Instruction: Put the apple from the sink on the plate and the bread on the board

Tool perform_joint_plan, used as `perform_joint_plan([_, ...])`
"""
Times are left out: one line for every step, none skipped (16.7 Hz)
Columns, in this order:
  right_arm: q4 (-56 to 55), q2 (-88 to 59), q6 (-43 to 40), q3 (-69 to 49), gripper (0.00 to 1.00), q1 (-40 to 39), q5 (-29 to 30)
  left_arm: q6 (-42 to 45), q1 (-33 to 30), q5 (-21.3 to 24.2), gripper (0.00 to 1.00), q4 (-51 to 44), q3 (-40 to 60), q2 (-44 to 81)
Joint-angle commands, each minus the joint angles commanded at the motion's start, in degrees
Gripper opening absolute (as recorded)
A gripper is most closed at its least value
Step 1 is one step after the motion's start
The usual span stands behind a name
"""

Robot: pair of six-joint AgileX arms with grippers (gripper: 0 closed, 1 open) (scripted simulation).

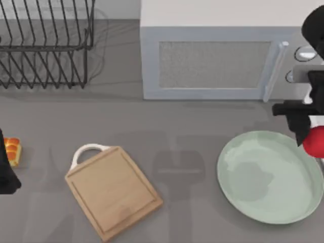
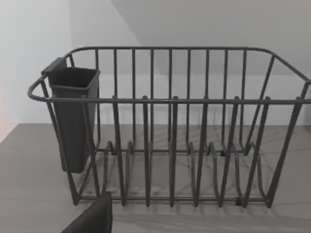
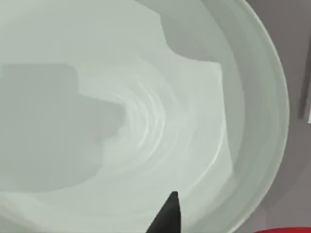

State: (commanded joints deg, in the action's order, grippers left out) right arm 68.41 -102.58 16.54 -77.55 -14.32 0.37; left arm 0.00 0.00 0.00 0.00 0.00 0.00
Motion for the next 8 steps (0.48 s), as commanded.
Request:
perform_joint_plan([0.36,0.66,2.16,-0.18,0.0,-2.44,-0.06,0.0,0.0,0.0,1.0,0.0,0.0,0.0])
perform_joint_plan([0.59,1.21,4.1,-0.46,0.0,-4.67,-0.12,0.0,0.0,0.0,1.0,0.0,0.0,0.0])
perform_joint_plan([0.73,1.66,5.79,-0.8,0.0,-6.63,-0.19,0.0,0.0,0.0,1.0,0.0,0.0,0.0])
perform_joint_plan([0.8,2.0,7.19,-1.14,0.0,-8.28,-0.25,0.0,0.0,0.0,1.0,0.0,0.0,0.0])
perform_joint_plan([0.82,2.25,8.27,-1.44,0.0,-9.55,-0.3,0.0,0.0,0.0,1.0,0.0,0.0,0.0])
perform_joint_plan([0.82,2.41,8.99,-1.68,0.0,-10.41,-0.34,0.0,0.0,0.0,1.0,0.0,0.0,0.0])
perform_joint_plan([0.81,2.47,9.28,-1.78,0.0,-10.77,-0.36,0.0,0.0,0.0,1.0,0.0,0.0,0.0])
perform_joint_plan([0.81,2.47,9.28,-1.78,0.0,-10.77,-0.36,0.0,0.0,0.0,1.0,0.0,0.0,0.0])
